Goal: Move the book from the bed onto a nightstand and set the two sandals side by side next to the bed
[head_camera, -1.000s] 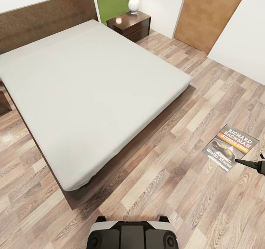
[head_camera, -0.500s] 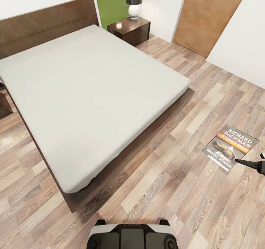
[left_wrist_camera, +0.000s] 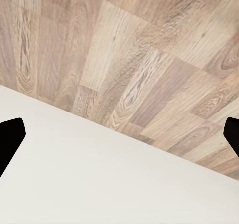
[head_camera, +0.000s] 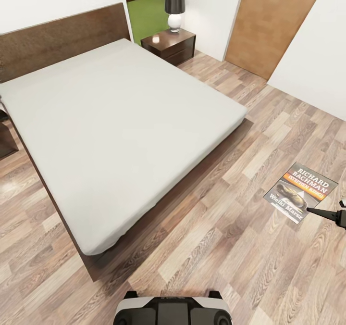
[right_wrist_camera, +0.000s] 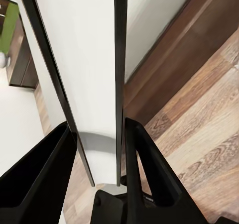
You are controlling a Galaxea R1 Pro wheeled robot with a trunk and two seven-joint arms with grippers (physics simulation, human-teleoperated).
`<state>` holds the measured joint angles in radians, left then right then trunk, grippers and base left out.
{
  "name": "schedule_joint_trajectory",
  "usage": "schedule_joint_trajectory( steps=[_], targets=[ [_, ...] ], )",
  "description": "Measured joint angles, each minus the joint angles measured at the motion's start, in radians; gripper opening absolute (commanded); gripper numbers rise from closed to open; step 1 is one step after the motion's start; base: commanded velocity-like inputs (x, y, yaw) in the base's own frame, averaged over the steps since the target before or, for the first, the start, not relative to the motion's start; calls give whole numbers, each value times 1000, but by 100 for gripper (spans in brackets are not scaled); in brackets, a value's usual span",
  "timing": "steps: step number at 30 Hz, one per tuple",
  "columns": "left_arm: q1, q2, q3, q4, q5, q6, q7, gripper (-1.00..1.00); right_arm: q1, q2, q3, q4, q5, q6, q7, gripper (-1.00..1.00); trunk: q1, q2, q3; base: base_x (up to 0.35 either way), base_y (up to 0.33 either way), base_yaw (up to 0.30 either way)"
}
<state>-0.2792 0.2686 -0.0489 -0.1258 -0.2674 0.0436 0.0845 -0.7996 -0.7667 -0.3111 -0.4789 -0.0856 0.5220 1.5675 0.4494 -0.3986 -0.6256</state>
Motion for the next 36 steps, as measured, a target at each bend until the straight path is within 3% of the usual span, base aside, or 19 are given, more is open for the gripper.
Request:
schedule_joint_trajectory(
  steps=[36],
  targets=[
    [0,-2,0,0,-1,-2,1,100,0,0,0,0,0,0,0,-100,0,0,58,0,0,0]
  ],
)
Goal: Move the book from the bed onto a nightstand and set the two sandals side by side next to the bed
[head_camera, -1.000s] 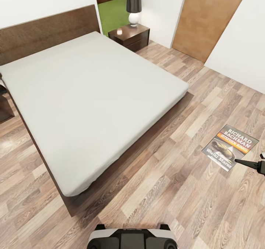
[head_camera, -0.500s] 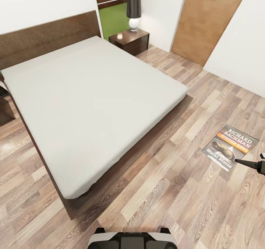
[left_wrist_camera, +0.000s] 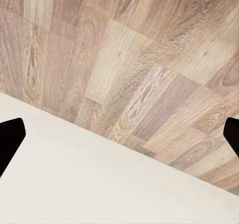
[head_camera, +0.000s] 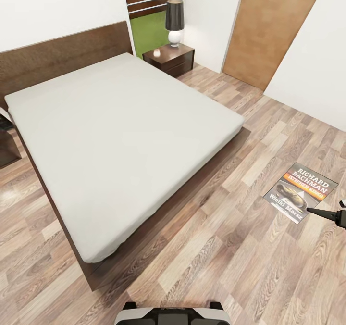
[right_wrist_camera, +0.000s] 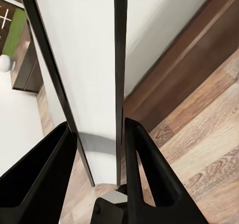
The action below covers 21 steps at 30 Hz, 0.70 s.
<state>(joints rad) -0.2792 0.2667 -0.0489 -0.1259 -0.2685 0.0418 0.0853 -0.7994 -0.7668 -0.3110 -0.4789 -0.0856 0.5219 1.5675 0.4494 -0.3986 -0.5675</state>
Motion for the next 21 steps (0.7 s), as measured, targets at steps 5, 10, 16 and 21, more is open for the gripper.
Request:
schedule_joint_trajectory(
  steps=[5,10,16,21],
  targets=[
    [0,0,0,0,0,0,0,100,0,0,0,0,0,0,0,-100,0,0,8,0,0,0],
    [0,0,0,0,0,0,0,100,0,1,0,0,0,0,0,-100,0,0,16,0,0,0],
    [1,0,0,0,0,0,1,100,0,0,0,0,0,0,0,-100,0,0,26,0,0,0],
    [0,0,0,0,0,0,1,100,1,0,0,0,0,0,0,-100,0,0,34,0,0,0]
  ],
)
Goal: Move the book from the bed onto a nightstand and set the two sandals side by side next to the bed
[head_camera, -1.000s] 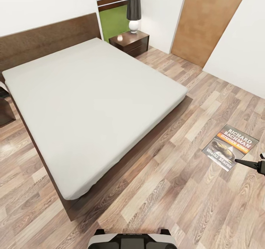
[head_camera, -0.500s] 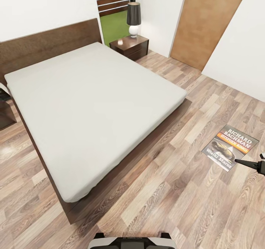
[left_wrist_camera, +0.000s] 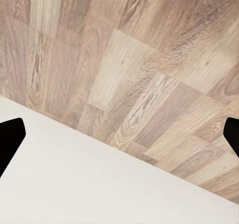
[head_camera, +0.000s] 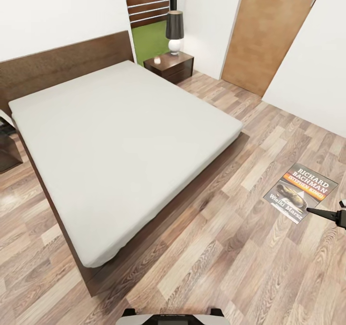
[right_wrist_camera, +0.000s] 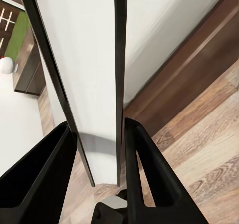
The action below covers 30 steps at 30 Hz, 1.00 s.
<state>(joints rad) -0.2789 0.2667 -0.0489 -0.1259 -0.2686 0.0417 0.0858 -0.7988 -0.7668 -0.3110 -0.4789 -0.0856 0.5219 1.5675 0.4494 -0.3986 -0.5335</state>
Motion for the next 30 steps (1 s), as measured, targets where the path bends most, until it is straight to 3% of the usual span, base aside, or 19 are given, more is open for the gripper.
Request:
schedule_joint_trajectory(
  steps=[30],
  targets=[
    [13,0,0,0,1,-6,0,100,0,1,0,0,0,0,0,-100,0,0,48,0,0,0]
  ],
)
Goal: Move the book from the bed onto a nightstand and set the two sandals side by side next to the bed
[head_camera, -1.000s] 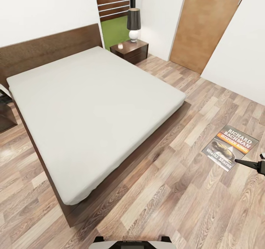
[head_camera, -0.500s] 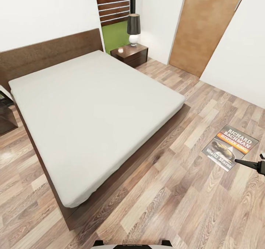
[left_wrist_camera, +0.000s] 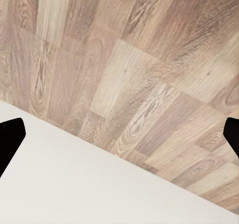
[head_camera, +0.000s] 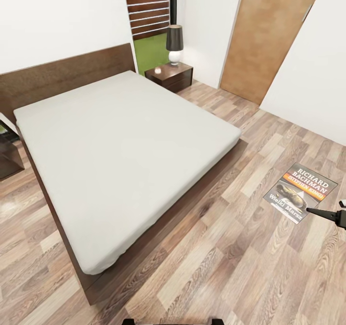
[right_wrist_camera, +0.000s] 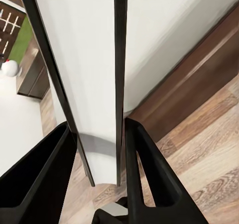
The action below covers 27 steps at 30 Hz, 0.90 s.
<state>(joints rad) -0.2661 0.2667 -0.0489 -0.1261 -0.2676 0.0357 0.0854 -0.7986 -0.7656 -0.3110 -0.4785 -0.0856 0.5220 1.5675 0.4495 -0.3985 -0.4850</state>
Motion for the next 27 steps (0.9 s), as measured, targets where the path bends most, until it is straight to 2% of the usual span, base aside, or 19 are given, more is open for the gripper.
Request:
schedule_joint_trajectory(
  steps=[27],
  targets=[
    [1,0,0,0,0,-1,-1,100,2,1,0,0,0,0,0,-100,0,0,44,0,0,0]
  ],
)
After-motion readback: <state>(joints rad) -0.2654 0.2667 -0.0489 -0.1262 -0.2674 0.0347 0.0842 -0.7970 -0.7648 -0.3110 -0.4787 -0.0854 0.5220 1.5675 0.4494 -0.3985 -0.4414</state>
